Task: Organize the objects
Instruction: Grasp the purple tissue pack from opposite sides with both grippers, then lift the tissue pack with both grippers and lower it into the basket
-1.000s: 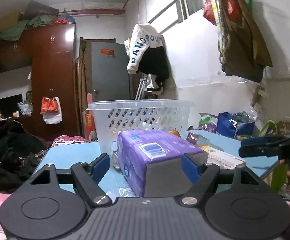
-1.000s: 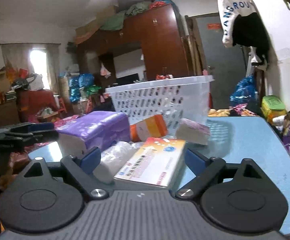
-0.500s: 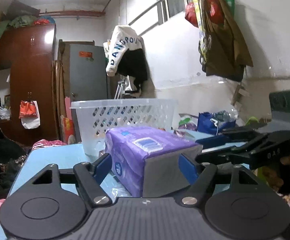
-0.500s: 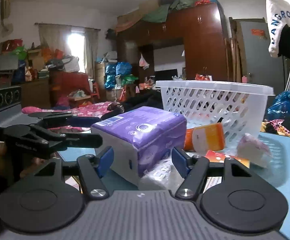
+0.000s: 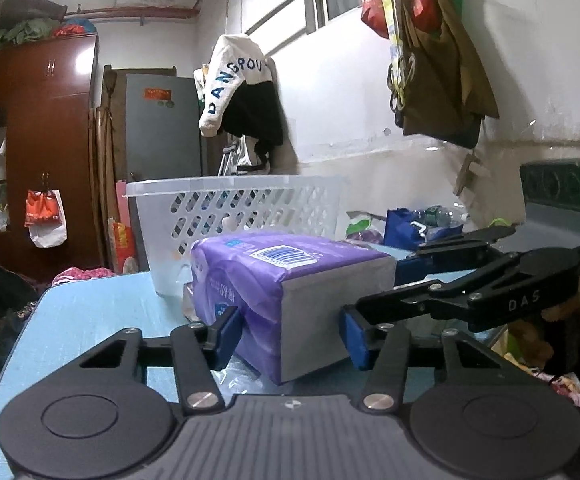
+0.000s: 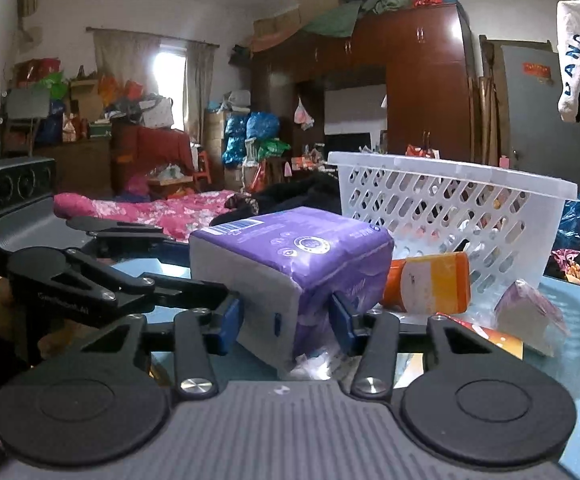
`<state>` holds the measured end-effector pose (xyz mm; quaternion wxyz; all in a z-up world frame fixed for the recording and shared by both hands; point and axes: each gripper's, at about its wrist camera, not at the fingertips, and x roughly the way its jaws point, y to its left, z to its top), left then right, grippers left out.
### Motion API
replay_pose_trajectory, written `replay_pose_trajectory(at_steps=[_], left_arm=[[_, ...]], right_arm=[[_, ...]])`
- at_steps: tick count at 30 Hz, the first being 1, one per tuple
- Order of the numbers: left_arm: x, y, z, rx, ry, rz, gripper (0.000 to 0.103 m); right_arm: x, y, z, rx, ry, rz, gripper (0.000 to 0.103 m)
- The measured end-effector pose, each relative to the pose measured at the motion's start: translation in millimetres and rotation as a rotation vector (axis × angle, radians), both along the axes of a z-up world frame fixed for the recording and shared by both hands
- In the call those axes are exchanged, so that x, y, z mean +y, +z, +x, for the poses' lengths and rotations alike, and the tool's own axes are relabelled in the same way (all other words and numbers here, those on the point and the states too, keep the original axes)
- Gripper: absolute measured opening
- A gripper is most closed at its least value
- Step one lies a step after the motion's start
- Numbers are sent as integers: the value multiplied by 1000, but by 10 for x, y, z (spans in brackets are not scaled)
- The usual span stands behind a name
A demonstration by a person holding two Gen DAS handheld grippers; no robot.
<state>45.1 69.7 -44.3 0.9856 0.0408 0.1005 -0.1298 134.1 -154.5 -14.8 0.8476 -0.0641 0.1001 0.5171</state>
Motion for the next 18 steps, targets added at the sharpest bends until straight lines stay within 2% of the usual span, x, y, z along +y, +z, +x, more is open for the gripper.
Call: replay_pose_trajectory(at_steps=[11, 18], left_arm=[[-138, 169, -195, -91, 5, 34, 56], [-294, 530, -121, -166, -5, 58, 56]], right_arm=[[-71, 186, -129, -84, -11, 45, 49], [-147, 568, -29, -152, -39, 73, 49]])
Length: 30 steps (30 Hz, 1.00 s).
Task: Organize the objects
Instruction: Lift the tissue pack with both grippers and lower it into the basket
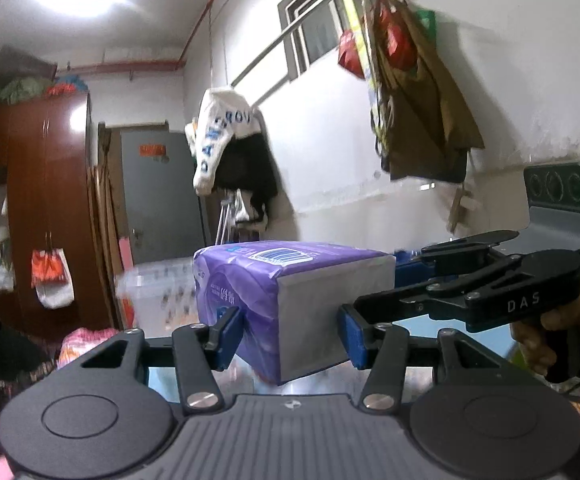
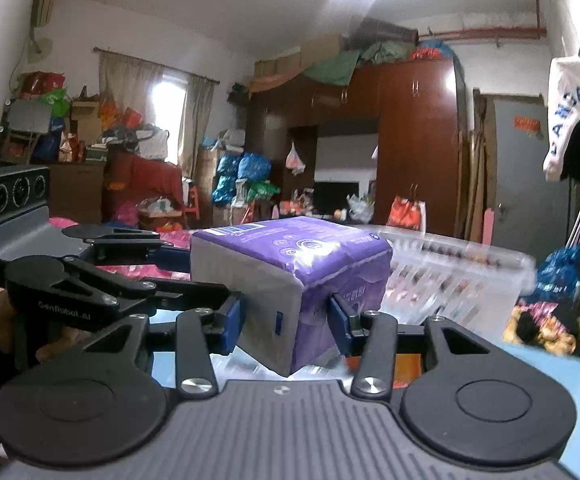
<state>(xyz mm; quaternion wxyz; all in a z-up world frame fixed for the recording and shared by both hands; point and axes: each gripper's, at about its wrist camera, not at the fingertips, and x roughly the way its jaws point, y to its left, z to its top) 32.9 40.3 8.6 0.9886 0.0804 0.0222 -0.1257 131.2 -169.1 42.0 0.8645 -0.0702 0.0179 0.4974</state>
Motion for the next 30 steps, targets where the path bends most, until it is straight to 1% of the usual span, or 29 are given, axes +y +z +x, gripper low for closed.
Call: replay_pose_trajectory(at_steps=[3, 6, 10, 13, 15, 17, 20, 27, 30], left_arm=[[-47, 251, 114, -35, -6, 7, 56], [-57, 499, 322, -47, -8, 13, 55], [-24, 758, 694, -32, -2, 16, 55], [52, 873, 997, -11, 17, 22, 54], [131, 900, 1215, 14, 29, 13, 54], [210, 895, 1405, 42, 41, 3, 54], [289, 858, 1581, 74, 56, 1, 54], [427, 821, 1739, 103, 92, -12, 54], [488, 797, 1817, 126, 98, -19, 54]], right_arm=[[12, 234, 101, -31, -12, 6, 49], [70, 427, 256, -63, -38, 1, 49], [215, 619, 605, -57, -52, -11, 49], [361, 660, 891, -45, -65, -31, 49], [465, 662, 1096, -7, -74, -37, 49], [507, 603, 1196, 18, -78, -48, 49], [595, 547, 1328, 49, -82, -69, 49], [690, 472, 1418, 82, -73, -81, 49], [735, 446, 1474, 89, -77, -103, 49]])
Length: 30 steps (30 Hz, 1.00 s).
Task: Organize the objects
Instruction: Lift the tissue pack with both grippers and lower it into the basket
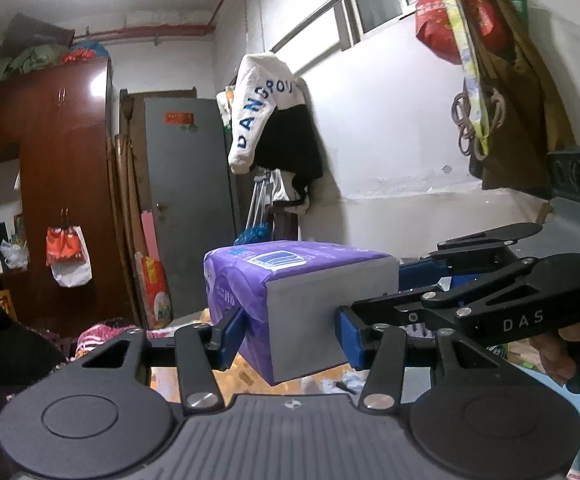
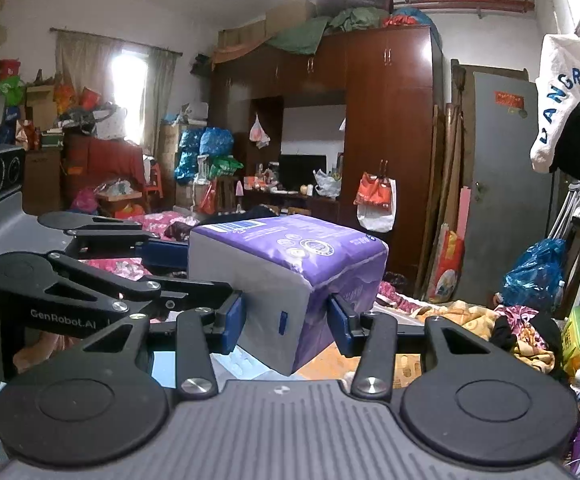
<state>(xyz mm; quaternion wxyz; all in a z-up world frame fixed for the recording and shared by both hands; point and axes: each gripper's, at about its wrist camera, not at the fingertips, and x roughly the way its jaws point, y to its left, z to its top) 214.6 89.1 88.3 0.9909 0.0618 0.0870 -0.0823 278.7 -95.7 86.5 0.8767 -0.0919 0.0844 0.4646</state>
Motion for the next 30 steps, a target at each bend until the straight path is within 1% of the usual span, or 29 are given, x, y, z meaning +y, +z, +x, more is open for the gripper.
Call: replay_pose_trajectory(at_steps=[8, 12, 15, 16, 17, 18, 19, 20, 21, 23, 24, 25, 27, 29, 30], left_arm=[[75, -109, 330, 94, 46, 12, 53], [120, -158, 444, 145, 48, 4, 52], [126, -174, 452, 146, 65, 10, 53], [134, -165, 440, 137, 74, 5, 56], [156, -155, 402, 123, 72, -8, 64], [187, -137, 350, 106, 65, -28, 69], [221, -117, 279, 89, 70, -50, 77], [243, -101, 196, 73, 84, -66, 78], [258, -91, 83, 58, 88, -76, 78], [271, -127, -145, 46, 97, -101, 79], [273, -178, -288, 45, 102, -120, 81], [259, -239, -411, 51, 103, -133, 84], [191, -429, -651, 90, 115, -140, 84], [95, -639, -871, 109, 130, -157, 84], [29, -735, -961, 119, 120, -159, 84]], right_arm=[[121, -114, 189, 61, -30, -76, 49], [125, -150, 246, 105, -37, -101, 48], [112, -153, 302, 150, -18, -119, 49], [81, -147, 275, 137, -21, -115, 51], [42, -121, 259, 124, -31, -102, 62], [-34, -93, 230, 118, -48, -73, 79], [-131, -52, 186, 117, -66, -31, 87], [-240, -27, 116, 111, -76, 6, 100], [-358, -9, 32, 105, -93, 38, 103], [-579, -7, -155, 128, -144, 68, 103], [-714, -52, -260, 148, -145, 78, 103], [-864, -140, -386, 169, -151, 88, 103], [-1128, -361, -631, 199, -181, 109, 103], [-1372, -632, -858, 226, -218, 129, 103], [-1467, -756, -957, 247, -230, 141, 103]])
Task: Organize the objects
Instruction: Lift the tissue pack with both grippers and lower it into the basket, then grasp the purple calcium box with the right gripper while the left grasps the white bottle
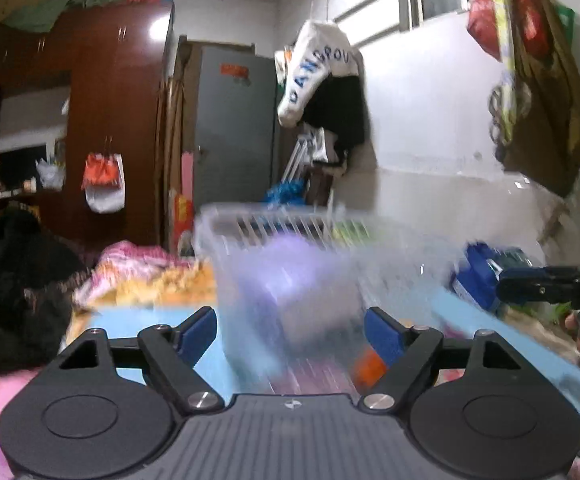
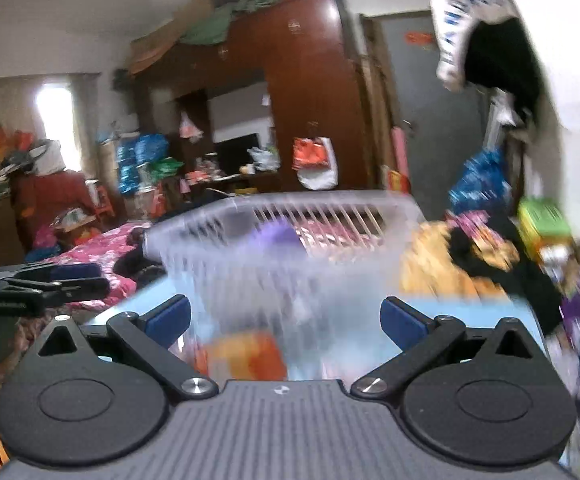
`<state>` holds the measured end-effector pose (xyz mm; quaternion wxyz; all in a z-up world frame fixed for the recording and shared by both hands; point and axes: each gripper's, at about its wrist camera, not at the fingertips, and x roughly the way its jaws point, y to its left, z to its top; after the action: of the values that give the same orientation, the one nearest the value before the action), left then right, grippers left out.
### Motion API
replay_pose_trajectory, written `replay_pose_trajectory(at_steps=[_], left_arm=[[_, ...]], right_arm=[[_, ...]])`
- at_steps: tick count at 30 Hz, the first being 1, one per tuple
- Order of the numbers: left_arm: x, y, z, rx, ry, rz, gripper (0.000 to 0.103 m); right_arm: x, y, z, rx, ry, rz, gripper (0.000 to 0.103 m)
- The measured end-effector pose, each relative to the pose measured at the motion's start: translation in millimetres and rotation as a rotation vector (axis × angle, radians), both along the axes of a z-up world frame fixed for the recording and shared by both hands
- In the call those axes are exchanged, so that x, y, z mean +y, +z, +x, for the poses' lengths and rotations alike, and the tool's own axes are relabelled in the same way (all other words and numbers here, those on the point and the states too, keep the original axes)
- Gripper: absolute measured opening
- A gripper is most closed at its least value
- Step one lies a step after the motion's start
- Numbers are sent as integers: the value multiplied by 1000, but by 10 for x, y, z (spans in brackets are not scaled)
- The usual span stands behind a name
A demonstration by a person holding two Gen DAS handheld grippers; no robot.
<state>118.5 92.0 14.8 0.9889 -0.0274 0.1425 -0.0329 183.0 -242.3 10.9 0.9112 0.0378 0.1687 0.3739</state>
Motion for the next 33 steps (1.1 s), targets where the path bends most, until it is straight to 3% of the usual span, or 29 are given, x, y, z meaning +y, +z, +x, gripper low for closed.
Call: replay_pose_trajectory(at_steps=[2, 5, 9, 17, 20, 25, 30, 33], left_arm=[[-147, -155, -185, -13, -25, -10, 84], [-429, -299, -368, -28, -92, 40, 84], [-635, -394, -505, -32, -156, 31, 84], [-859, -560, -461, 9, -199, 52, 84], [-887, -599, -438, 21, -214, 25, 84], [-982, -615, -407, 29, -225, 36, 84], [-1067, -659, -325, 50, -239, 45, 84], [-1090, -691, -258, 75, -239, 33, 84]], right_arm=[[-174, -214, -207, 35, -17, 26, 103], [-315, -338, -395, 29, -25, 52, 103], [-283, -269, -424, -22, -40, -2, 103], [-192, -225, -52, 31, -76, 42, 103], [-158, -231, 38, 64, -94, 23, 103], [-20, -174, 419, 146, -125, -14, 103], [106, -265, 857, 310, -133, -30, 103], [149, -296, 905, 309, -141, -53, 103]])
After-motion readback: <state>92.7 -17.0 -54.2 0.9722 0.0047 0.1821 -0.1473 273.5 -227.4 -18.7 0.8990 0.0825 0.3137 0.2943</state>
